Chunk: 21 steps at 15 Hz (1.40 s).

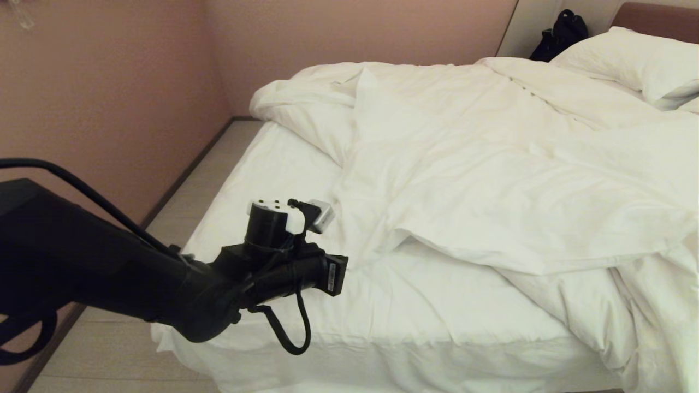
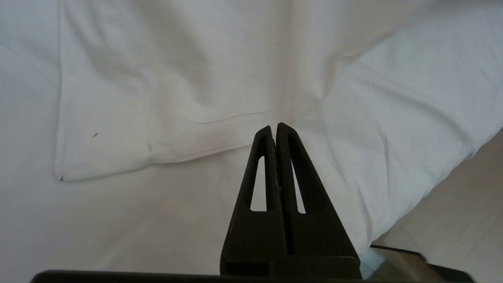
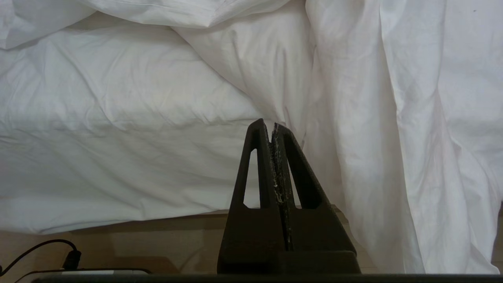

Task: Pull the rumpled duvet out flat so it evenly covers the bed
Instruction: Hold the folded corner of the quilt

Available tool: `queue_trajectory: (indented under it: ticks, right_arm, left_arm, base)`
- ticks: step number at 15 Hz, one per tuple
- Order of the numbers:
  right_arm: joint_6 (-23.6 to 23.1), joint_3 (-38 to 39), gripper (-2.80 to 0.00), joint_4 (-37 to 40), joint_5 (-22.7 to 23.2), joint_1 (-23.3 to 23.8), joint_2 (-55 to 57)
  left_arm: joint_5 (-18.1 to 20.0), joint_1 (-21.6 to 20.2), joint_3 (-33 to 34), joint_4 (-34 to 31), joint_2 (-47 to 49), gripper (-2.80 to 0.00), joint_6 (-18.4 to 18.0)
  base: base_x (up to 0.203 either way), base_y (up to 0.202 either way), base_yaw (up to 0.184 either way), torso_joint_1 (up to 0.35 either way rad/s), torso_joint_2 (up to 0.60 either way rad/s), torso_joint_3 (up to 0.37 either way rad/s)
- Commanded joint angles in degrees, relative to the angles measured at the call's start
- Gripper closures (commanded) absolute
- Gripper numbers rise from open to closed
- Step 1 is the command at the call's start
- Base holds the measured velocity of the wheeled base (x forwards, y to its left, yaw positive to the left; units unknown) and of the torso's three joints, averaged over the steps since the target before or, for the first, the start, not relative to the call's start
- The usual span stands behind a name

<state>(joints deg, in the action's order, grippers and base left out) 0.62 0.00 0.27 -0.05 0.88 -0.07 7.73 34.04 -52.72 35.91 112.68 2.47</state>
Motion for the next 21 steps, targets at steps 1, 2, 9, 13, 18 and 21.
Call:
queue_trajectory:
  ticks: [1, 2, 9, 13, 18, 21]
  right_arm:
    - [-0.01, 0.00, 0.00, 0.00, 0.05, 0.00, 0.07]
    - [-0.01, 0.00, 0.00, 0.00, 0.05, 0.00, 0.07]
    - [-0.01, 0.00, 0.00, 0.07, -0.04, 0.00, 0.07]
    - [-0.01, 0.00, 0.00, 0.00, 0.04, 0.00, 0.07]
    - [-0.01, 0.00, 0.00, 0.00, 0.01, 0.00, 0.07]
    - [-0.01, 0.00, 0.00, 0.00, 0.05, 0.00, 0.07]
  left_arm:
    - [-1.93, 1.99, -0.10, 0.30, -0.35, 0.00, -0.45]
    - [-2.73, 2.81, -0.19, 0.30, -0.29, 0.00, -0.51]
    - [-7.82, 7.93, -2.06, 0.28, 1.93, -2.80, -3.70]
    - [-12.67, 9.02, -5.22, 0.39, 7.06, -2.80, -5.44]
    - [-18.72, 9.10, -9.39, 0.65, 9.79, -2.80, -7.65]
    - [-20.48, 9.37, -11.38, 6.16, 13.19, -2.80, -9.40]
  base:
    - [0.000, 0.000, 0.000, 0.000, 0.00, 0.000]
    - [0.000, 0.000, 0.000, 0.000, 0.00, 0.000]
    - [0.000, 0.000, 0.000, 0.000, 0.00, 0.000]
    - [0.000, 0.000, 0.000, 0.000, 0.00, 0.000]
    - [0.000, 0.000, 0.000, 0.000, 0.00, 0.000]
    - [0.000, 0.000, 0.000, 0.000, 0.00, 0.000]
